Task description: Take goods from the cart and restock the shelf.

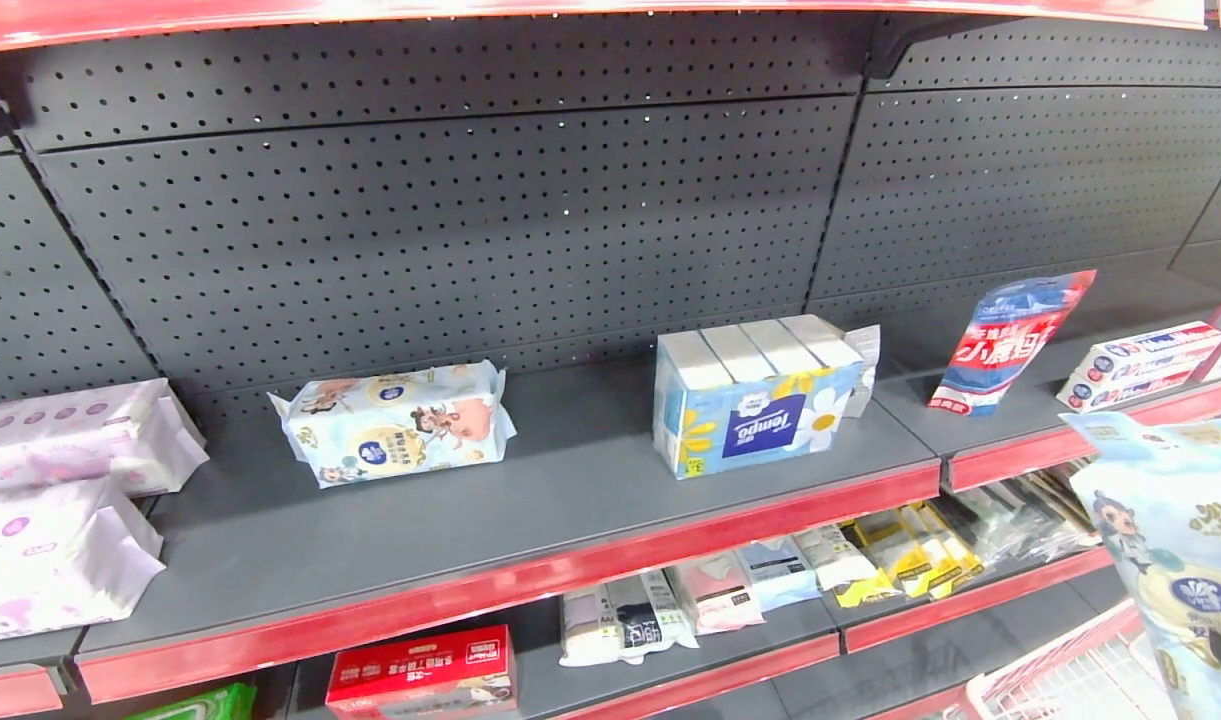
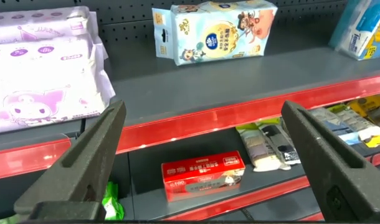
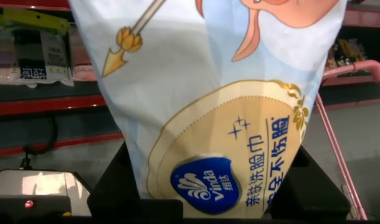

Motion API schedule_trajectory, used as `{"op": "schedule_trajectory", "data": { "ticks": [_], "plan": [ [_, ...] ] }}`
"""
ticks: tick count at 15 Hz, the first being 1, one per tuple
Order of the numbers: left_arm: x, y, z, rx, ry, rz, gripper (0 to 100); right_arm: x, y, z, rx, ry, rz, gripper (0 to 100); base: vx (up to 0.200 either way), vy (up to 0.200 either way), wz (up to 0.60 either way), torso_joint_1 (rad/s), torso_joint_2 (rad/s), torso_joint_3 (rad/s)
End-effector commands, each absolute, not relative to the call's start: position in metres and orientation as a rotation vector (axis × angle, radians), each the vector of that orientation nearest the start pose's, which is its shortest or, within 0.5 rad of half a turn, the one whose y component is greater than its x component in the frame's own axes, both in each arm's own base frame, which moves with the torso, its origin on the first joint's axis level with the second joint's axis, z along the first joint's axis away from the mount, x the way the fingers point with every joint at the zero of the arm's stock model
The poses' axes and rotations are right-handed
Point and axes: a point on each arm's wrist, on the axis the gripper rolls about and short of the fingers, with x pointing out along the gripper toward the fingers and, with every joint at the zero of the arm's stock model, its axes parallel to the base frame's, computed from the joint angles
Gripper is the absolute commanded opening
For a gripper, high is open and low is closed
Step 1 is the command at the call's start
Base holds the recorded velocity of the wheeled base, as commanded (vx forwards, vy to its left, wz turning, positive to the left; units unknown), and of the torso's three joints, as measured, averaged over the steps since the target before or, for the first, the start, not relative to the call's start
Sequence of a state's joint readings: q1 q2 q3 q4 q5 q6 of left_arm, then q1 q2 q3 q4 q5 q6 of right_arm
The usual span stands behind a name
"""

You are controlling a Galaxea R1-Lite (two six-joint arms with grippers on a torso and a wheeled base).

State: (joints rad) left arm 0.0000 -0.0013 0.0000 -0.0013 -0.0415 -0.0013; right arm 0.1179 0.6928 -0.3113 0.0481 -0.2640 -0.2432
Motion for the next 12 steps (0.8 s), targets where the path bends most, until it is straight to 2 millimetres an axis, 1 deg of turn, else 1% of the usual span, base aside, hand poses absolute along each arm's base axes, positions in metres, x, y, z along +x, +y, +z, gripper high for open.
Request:
{"op": "schedule_trajectory", "data": {
  "ticks": [1,6,11,12],
  "plan": [
    [-0.0228,-0.0009,0.0756,-0.002,-0.002,-0.041,100,0.0533,0.0004,0.1551,-0.321,0.435,-0.092,0,0.0,0.0,0.0,0.0,0.0,0.0],
    [-0.0228,-0.0009,0.0756,-0.002,-0.002,-0.041,100,0.0542,0.0005,0.1543,-0.322,0.443,-0.091,0,0.0,0.0,0.0,0.0,0.0,0.0],
    [-0.0228,-0.0009,0.0756,-0.002,-0.002,-0.041,100,0.0539,0.0005,0.1535,-0.322,0.444,-0.091,0,0.0,0.0,0.6,0.003,0.0,0.004],
    [-0.0228,-0.0009,0.0756,-0.002,-0.002,-0.041,100,0.0538,0.0005,0.1534,-0.329,0.446,-0.089,0,0.0,0.0,0.0,0.0,0.0,0.0]
  ]
}}
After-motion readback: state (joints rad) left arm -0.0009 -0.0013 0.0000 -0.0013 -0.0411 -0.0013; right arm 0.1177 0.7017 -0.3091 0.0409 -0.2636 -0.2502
